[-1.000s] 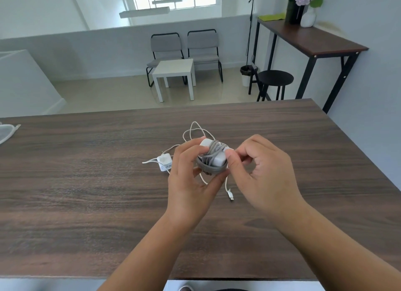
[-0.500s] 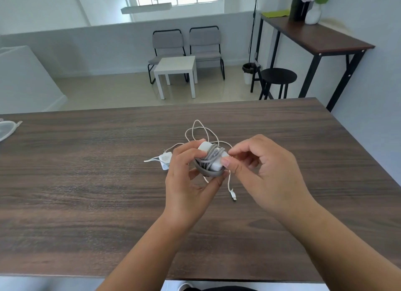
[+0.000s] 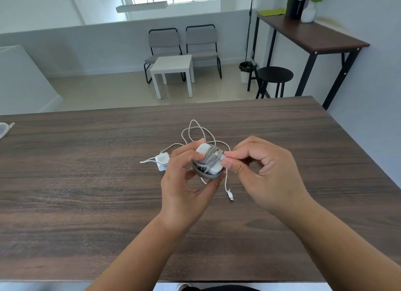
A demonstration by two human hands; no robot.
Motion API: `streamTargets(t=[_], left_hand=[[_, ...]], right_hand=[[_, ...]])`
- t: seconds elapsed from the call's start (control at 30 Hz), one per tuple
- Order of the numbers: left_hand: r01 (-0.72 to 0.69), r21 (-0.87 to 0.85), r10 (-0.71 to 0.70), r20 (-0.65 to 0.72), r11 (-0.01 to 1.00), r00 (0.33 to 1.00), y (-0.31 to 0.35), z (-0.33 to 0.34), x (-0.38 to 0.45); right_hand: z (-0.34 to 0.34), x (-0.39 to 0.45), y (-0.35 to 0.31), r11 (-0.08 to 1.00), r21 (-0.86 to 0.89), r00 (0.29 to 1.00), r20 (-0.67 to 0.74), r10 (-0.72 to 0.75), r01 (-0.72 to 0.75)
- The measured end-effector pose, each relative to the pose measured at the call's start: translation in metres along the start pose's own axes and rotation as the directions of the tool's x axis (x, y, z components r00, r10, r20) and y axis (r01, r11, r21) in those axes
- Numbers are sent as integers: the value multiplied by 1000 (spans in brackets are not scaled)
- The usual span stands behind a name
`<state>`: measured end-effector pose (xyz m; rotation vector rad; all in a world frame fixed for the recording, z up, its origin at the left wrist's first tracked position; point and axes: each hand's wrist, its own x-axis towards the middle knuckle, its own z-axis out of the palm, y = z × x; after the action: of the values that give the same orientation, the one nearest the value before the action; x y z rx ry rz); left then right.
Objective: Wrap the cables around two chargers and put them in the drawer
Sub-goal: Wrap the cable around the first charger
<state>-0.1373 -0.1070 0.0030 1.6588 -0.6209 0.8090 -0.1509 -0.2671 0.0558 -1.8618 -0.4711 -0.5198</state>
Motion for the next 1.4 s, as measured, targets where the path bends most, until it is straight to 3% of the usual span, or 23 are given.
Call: streamTargets(t=[0.17,0.3,0.43,0.53,0.83,0.93,1.07,1.2,1.4], left_hand=[[41,-15,-41,2,999,999,0,0,0],[151,-56,-151,-2,987,989,-1,3,-3],[298,-140,-297,26,944,955,5,3,2],[349,-194,-343,63,917,937,8,4,8],[512,-286,-474,196,810,858,4,8,9],[522,-287,-478,213,803,852,5,9,8],[573,-190,-548,170,797,819,-1,8,7],[619,50,-621,84,783,779,-8,1,5],[531,330,-582,72,780,810,-20,-7,-11]], right_hand=[[8,-1,0,998,25,997,-63,51,-50],[11,-3,0,994,16,990,-82,112,-111],[-1,9,-2,912,266,950,94,298,-312],[-16,17,2,835,395,921,238,309,-382],[-31,31,14,894,243,901,319,294,-377],[-25,30,16,877,275,901,308,307,-393],[-23,24,27,769,434,882,267,389,-470],[-4,6,54,689,393,793,323,517,-609],[30,-10,72,593,404,717,354,601,-697]])
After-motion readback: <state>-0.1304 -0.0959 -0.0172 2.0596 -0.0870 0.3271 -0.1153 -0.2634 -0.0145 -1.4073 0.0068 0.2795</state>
